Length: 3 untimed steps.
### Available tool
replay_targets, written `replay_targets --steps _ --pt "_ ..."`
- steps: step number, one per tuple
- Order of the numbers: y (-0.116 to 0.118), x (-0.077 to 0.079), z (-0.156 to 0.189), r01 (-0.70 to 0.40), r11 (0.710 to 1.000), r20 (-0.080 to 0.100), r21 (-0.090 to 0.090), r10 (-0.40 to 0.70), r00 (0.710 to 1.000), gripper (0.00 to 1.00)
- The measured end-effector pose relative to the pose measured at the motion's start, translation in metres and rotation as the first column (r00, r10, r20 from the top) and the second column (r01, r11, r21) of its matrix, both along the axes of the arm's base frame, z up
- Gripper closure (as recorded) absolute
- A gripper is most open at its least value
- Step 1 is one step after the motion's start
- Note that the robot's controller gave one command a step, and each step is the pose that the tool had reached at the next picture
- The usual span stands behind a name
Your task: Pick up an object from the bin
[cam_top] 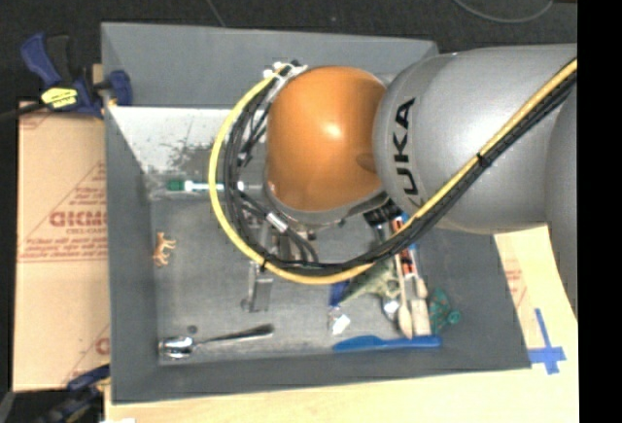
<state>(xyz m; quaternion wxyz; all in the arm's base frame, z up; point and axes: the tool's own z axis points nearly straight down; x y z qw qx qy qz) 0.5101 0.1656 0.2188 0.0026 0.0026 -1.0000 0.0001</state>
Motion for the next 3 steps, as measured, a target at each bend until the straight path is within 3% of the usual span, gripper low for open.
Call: replay_targets --steps 1,2,3 --pt "-0.001 0.001 0.004 0.005 1.000 0.007 0.002 -0.005 1.000 0.00" --pt "-0.001 -0.032 -0.134 -0.197 0.980 0.010 0.001 0.197 0.980 0.00" --pt "0.000 -0.037 -0.058 -0.195 0.981 0.020 0.002 0.195 0.981 0.00"
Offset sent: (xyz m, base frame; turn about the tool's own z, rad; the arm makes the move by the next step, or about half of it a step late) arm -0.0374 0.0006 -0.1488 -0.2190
